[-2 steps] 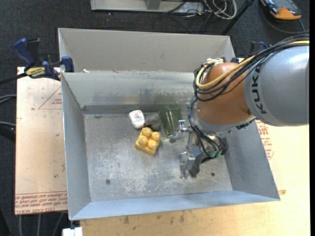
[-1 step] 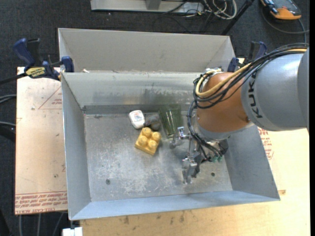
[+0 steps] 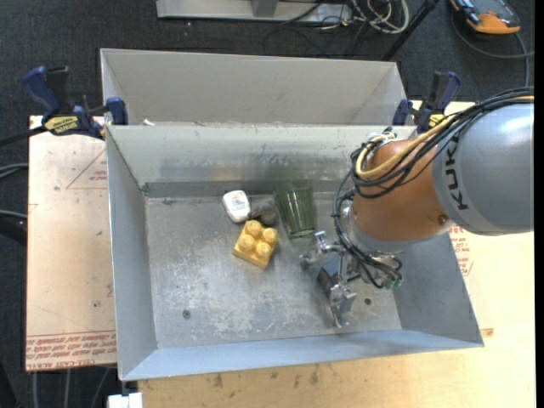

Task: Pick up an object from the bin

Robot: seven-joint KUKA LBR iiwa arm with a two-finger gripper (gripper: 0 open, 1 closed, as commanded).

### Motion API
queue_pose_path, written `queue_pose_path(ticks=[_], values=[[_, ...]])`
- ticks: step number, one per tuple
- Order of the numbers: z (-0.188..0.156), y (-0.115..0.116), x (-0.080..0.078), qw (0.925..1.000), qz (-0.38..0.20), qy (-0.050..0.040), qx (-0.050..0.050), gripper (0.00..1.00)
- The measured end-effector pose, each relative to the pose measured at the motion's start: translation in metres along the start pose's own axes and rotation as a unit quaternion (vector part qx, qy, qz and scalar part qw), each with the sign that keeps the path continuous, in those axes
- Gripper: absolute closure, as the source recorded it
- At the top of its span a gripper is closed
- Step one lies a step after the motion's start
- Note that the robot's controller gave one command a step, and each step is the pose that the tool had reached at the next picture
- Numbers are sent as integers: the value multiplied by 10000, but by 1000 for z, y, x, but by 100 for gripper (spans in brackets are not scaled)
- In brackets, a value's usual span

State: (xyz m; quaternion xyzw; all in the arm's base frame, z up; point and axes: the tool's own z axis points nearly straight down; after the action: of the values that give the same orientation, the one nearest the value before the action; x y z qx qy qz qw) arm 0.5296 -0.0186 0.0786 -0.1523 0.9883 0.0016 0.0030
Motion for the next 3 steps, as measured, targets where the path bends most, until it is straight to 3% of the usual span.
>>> queue_pose_path(ticks=[1,2,3], values=[[3,-23,15,10000,-37,-32,-1,0],[-1,-36,13,9994,-348,15,5,0],[2,-65,28,9966,-819,-99,-56,100]])
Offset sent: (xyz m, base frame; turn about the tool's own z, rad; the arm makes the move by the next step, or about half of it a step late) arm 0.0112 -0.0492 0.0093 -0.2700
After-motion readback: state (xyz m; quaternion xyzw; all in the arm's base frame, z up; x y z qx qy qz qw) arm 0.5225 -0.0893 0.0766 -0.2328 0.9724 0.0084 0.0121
